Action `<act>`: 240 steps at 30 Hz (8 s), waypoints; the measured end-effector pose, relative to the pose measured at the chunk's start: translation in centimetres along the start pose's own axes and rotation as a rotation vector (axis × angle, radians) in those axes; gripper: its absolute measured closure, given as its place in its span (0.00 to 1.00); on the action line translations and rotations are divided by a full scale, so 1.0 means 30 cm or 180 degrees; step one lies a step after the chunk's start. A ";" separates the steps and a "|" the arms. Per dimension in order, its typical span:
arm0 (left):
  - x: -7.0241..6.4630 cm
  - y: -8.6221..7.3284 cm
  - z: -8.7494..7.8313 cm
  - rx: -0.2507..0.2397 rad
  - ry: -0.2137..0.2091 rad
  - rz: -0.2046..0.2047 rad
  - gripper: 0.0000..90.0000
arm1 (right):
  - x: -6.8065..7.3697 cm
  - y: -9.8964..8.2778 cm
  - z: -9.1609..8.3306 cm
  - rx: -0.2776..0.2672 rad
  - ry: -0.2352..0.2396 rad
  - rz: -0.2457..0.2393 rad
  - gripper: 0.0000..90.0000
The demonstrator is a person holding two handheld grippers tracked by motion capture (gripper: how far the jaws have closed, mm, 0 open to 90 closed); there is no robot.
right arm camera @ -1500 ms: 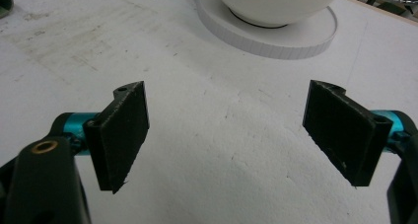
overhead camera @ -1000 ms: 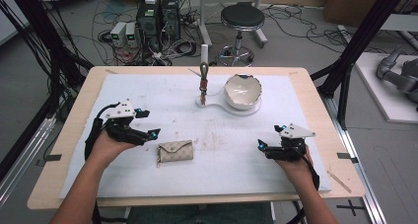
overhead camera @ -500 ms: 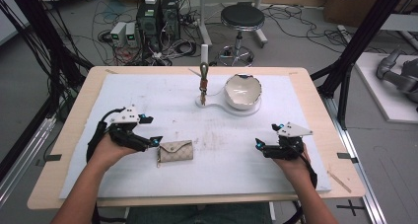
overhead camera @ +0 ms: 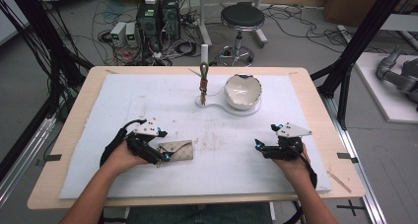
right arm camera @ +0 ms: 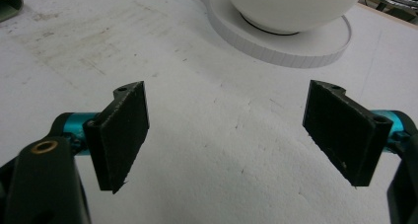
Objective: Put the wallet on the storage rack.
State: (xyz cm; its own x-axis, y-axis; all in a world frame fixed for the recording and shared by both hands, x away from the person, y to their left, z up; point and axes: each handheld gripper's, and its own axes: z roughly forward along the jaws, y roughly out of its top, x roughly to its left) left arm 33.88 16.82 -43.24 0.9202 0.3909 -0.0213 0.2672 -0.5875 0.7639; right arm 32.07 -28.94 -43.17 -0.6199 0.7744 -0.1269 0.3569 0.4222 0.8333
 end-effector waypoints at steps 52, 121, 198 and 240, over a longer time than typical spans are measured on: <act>0.006 0.328 -0.044 -0.0189 0.0229 0.0477 0.39 | 0.014 -0.004 -0.001 0.0001 0.0082 -0.0024 0.20; 0.191 0.833 0.542 0.0873 0.0639 0.0435 0.38 | 0.008 -0.011 -0.001 0.0017 0.0117 -0.0009 0.20; 0.033 0.369 -0.084 -0.0420 0.0641 0.0093 0.25 | -0.011 0.001 0.011 -0.0002 -0.0029 0.0082 0.20; 0.072 -0.073 -0.221 -0.0771 0.1162 -0.0691 0.21 | -0.047 0.000 -0.004 -0.0126 -0.0092 0.0255 0.20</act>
State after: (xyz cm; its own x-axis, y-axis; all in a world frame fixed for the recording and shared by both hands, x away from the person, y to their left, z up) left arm 33.38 23.63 -40.69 0.6786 0.7345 -0.0022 0.3278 -0.3001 0.8958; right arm 32.86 -30.10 -42.92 -0.5699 0.8184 -0.0740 0.3762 0.3399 0.8620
